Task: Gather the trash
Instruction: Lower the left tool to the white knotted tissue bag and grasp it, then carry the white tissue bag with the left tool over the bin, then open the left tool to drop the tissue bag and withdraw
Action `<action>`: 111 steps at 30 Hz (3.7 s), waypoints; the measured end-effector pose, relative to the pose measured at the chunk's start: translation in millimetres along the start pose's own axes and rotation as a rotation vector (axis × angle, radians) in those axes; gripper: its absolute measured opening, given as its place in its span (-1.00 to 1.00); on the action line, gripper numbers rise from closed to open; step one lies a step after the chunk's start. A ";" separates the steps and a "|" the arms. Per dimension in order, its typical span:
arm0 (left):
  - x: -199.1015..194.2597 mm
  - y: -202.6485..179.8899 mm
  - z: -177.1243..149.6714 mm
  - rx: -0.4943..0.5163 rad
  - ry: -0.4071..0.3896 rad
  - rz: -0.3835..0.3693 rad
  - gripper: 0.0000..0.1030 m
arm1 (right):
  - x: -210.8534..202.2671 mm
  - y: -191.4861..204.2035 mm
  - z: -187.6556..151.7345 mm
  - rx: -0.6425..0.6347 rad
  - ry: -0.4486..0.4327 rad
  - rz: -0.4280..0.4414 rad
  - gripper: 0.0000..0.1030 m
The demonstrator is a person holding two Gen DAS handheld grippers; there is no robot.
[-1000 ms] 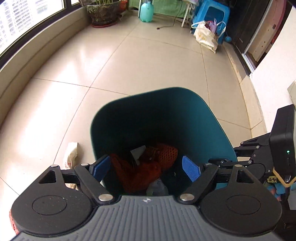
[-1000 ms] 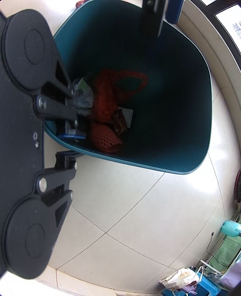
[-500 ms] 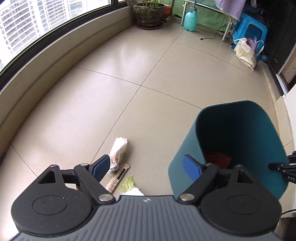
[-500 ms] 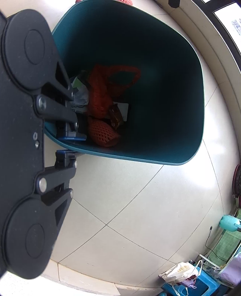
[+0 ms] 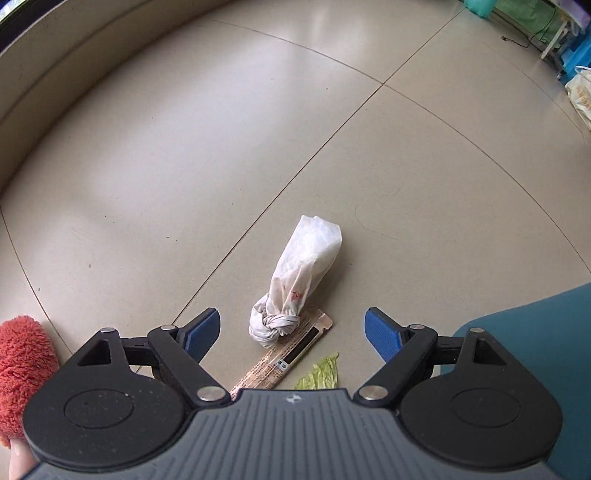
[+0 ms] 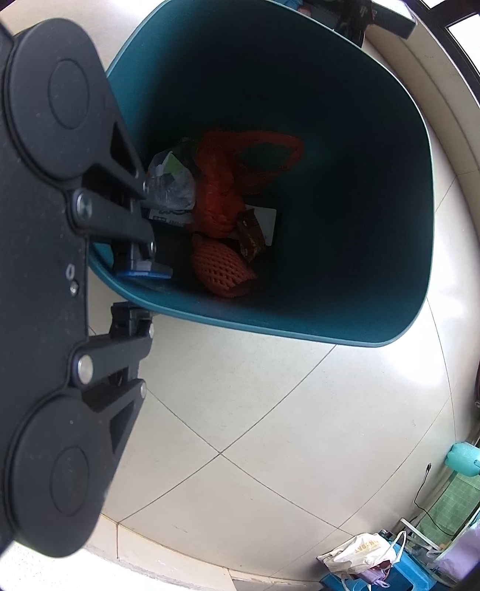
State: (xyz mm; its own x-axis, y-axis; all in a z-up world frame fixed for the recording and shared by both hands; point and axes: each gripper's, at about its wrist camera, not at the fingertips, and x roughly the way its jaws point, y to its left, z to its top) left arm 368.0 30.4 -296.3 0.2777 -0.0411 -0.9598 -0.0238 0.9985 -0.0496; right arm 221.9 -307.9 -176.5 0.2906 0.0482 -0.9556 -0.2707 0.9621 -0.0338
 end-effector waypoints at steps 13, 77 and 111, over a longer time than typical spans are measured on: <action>83.1 3.7 13.8 -0.010 0.074 0.004 0.14 | 7.6 2.4 2.2 0.016 0.048 -0.009 -0.78; -169.6 -200.7 -76.4 0.408 -0.049 -0.143 -0.69 | -3.2 -4.1 -4.2 0.043 -0.008 -0.003 -0.80; -134.5 -216.9 -71.7 0.368 0.039 -0.182 0.40 | -3.0 -12.5 -4.1 0.052 -0.006 0.012 -0.77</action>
State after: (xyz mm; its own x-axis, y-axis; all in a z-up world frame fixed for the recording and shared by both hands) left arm 267.0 -183.2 -176.3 0.2094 -0.2122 -0.9545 0.3690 0.9211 -0.1238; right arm 220.6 -321.2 -174.3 0.2928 0.0611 -0.9542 -0.2260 0.9741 -0.0069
